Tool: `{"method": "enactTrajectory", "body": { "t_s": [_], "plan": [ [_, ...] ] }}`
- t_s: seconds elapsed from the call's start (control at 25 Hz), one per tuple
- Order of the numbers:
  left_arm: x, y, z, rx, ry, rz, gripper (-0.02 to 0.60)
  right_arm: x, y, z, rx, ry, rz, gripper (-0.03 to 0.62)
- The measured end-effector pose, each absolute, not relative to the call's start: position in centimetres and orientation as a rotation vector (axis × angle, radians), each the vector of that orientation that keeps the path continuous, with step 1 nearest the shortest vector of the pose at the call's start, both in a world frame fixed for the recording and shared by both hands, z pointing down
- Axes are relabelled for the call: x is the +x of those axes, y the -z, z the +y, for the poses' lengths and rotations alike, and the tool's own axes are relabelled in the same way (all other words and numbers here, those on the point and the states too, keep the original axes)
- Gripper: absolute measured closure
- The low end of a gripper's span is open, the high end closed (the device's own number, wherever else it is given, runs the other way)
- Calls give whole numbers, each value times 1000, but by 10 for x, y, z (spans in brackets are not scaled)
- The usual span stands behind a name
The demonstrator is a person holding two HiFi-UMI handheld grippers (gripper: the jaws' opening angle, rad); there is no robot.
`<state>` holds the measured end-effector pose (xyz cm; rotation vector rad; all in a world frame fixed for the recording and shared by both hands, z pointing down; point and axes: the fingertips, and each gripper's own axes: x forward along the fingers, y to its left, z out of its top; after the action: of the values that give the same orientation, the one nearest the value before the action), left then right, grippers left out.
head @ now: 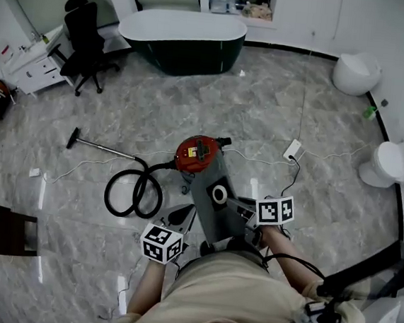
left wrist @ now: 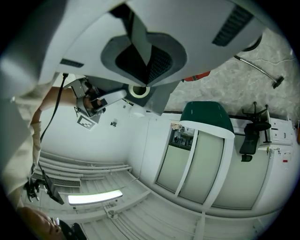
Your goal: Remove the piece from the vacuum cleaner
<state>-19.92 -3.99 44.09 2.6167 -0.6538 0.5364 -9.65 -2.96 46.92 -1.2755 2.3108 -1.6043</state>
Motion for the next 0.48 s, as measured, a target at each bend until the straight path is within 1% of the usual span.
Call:
{"method": "enactTrajectory", "body": {
  "t_s": [0.48],
  "plan": [
    [-210,-431,-32,2656,-483,-521,578,-108,-465,-10,-1343,1598,2215,565]
  ]
}}
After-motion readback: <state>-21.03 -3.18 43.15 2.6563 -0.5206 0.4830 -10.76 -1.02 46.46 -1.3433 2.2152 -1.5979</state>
